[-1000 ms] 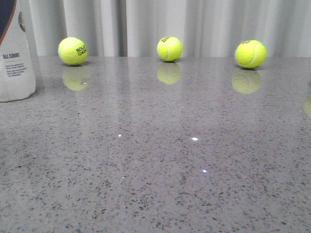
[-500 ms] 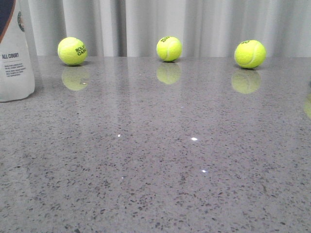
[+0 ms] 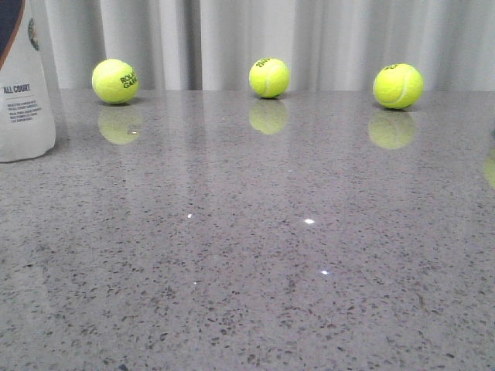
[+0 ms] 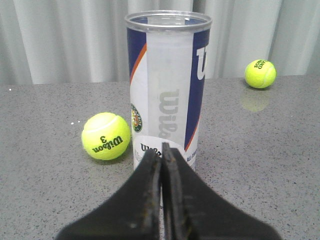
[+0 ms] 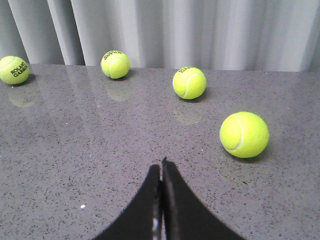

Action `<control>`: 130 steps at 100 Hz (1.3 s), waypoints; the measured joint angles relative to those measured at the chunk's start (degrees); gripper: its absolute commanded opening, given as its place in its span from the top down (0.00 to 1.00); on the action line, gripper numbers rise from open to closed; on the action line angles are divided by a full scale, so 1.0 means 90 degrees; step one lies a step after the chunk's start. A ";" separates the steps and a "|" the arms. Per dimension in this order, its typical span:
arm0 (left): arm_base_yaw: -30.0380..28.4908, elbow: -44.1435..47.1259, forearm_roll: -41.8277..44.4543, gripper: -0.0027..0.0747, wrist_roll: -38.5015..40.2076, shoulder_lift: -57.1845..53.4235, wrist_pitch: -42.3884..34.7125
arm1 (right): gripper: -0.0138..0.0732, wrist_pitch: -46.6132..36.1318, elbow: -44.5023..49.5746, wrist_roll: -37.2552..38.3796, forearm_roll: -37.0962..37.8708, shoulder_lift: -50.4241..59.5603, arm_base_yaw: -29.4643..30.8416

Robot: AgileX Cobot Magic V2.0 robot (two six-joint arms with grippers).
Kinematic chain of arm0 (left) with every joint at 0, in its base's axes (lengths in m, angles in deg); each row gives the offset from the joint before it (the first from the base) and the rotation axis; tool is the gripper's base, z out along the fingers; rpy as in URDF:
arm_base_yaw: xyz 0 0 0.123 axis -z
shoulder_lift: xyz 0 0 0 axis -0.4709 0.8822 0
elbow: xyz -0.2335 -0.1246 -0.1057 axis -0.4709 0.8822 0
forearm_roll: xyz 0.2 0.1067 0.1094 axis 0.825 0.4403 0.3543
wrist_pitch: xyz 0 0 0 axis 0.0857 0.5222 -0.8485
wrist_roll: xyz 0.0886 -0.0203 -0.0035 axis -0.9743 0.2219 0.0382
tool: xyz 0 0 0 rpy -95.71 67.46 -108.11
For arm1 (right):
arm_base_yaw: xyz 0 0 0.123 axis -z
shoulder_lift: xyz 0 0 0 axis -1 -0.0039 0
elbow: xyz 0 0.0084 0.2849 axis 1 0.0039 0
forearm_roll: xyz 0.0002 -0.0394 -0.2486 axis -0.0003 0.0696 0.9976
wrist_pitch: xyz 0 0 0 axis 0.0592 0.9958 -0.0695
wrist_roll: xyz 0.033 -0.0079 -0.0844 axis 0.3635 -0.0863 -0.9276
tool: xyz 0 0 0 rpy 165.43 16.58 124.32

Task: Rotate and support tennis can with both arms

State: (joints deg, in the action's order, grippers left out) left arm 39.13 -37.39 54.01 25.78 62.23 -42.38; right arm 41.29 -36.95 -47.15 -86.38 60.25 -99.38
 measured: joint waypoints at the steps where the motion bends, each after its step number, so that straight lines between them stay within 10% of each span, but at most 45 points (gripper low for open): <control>1: 0.0000 0.0000 -0.0011 0.99 0.0000 0.0000 0.0000 | 0.92 0.0000 0.0000 0.0000 0.0000 0.0000 0.0000; 83: -0.0055 0.0074 -0.0012 0.99 0.0000 -0.0138 -0.0109 | 0.92 0.0000 0.0000 0.0000 0.0000 0.0000 0.0000; 130: -0.0651 0.2052 0.1352 0.99 0.0867 -0.2449 -0.0345 | 0.92 0.0000 0.0000 0.0000 0.0000 0.0000 0.0000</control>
State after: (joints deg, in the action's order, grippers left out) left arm 33.27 -18.92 66.19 33.59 40.20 -45.48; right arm 41.29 -36.95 -47.15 -86.38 60.25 -99.38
